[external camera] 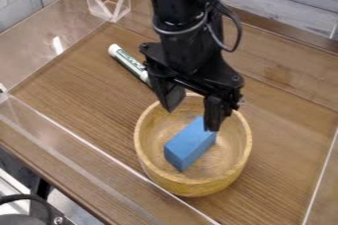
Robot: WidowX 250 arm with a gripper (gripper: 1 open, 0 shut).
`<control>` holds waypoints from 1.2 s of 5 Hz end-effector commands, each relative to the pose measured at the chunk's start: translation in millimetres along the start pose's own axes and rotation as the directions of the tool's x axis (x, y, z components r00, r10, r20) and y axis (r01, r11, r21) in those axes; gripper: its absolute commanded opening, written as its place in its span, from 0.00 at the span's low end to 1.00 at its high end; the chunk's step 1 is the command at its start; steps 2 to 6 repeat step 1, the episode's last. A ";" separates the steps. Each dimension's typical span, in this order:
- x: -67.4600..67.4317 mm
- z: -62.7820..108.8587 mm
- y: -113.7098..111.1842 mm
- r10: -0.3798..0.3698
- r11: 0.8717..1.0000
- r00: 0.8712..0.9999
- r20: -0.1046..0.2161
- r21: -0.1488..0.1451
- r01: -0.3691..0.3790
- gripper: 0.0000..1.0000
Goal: Put the blue block in the brown bowl
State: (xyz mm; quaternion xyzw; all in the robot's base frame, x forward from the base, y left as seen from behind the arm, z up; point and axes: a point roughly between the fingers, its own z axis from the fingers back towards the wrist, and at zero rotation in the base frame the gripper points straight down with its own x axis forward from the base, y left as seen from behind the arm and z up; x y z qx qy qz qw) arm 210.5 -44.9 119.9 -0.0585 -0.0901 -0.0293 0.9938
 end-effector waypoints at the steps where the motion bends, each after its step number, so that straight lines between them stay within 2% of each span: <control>1: 12.4 11.6 -0.4 0.007 1.000 0.999 0.051 -0.009 -0.007 1.00; 6: 12.4 11.6 -0.4 0.007 1.000 0.999 0.051 -0.009 -0.007 1.00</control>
